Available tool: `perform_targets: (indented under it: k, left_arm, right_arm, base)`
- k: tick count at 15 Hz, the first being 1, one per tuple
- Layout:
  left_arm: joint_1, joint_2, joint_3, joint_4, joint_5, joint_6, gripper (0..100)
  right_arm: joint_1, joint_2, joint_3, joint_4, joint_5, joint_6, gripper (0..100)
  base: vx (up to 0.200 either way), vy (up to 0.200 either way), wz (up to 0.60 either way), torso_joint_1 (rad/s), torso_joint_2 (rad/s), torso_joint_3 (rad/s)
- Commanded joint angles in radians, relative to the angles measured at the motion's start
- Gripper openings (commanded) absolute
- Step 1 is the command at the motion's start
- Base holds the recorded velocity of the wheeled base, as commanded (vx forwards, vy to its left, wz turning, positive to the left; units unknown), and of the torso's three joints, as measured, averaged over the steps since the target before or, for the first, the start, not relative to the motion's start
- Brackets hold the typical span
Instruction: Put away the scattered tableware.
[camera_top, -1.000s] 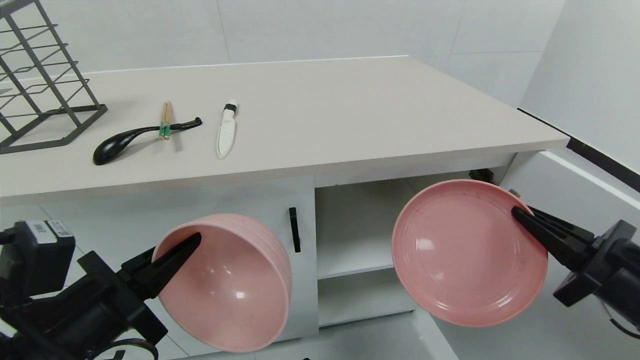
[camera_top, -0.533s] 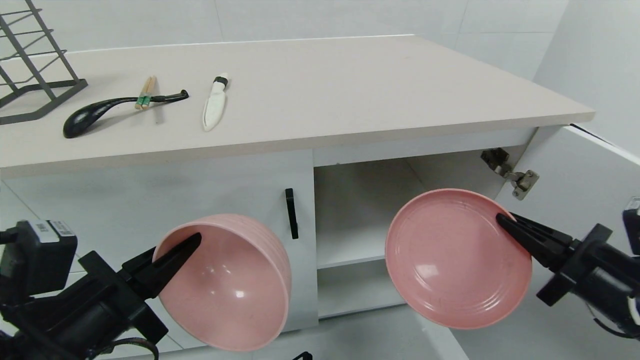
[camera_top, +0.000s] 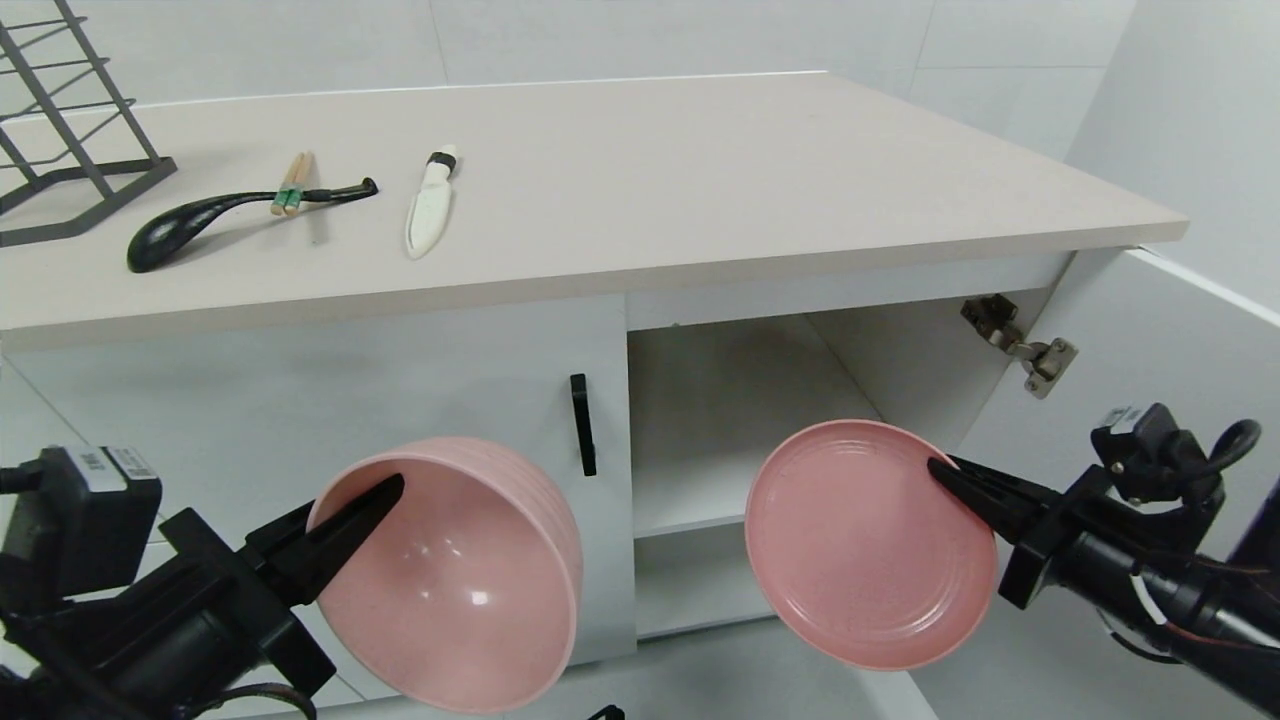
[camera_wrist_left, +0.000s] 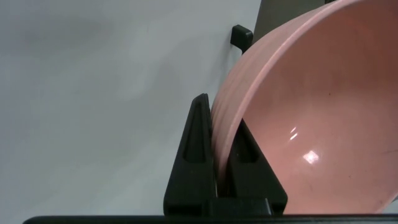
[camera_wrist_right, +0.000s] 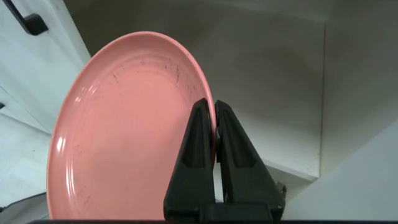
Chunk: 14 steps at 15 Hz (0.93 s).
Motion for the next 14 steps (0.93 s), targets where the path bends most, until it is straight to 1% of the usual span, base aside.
perform_targets:
  k: [1, 5, 8, 12, 14]
  left_arm:
    - [0.0, 0.0, 0.0, 0.0, 0.001, 0.0, 0]
    - [0.0, -0.003, 0.0, 0.008, 0.001, 0.0, 0]
    - [0.0, -0.009, 0.0, 0.014, 0.0, 0.0, 0]
    - [0.002, -0.011, 0.0, 0.029, 0.0, 0.002, 0]
    - [0.0, -0.009, 0.0, 0.031, 0.0, 0.002, 0]
  right_arm:
    - [0.0, 0.05, -0.008, -0.001, 0.001, 0.0, 0]
    - [0.0, 0.096, -0.057, -0.001, 0.001, 0.0, 0]
    - [-0.02, 0.152, -0.089, -0.001, 0.001, 0.0, 0]
    - [-0.017, 0.241, -0.147, -0.001, 0.002, 0.0, 0]
    - [-0.026, 0.307, -0.215, -0.001, 0.001, 0.0, 0]
  base:
    - [0.0, 0.0, 0.0, 0.0, 0.0, 0.0]
    - [0.0, 0.0, 0.0, 0.0, 0.0, 0.0]
    - [0.0, 0.0, 0.0, 0.0, 0.0, 0.0]
    - [0.0, 0.0, 0.0, 0.0, 0.0, 0.0]
    - [0.0, 0.0, 0.0, 0.0, 0.0, 0.0]
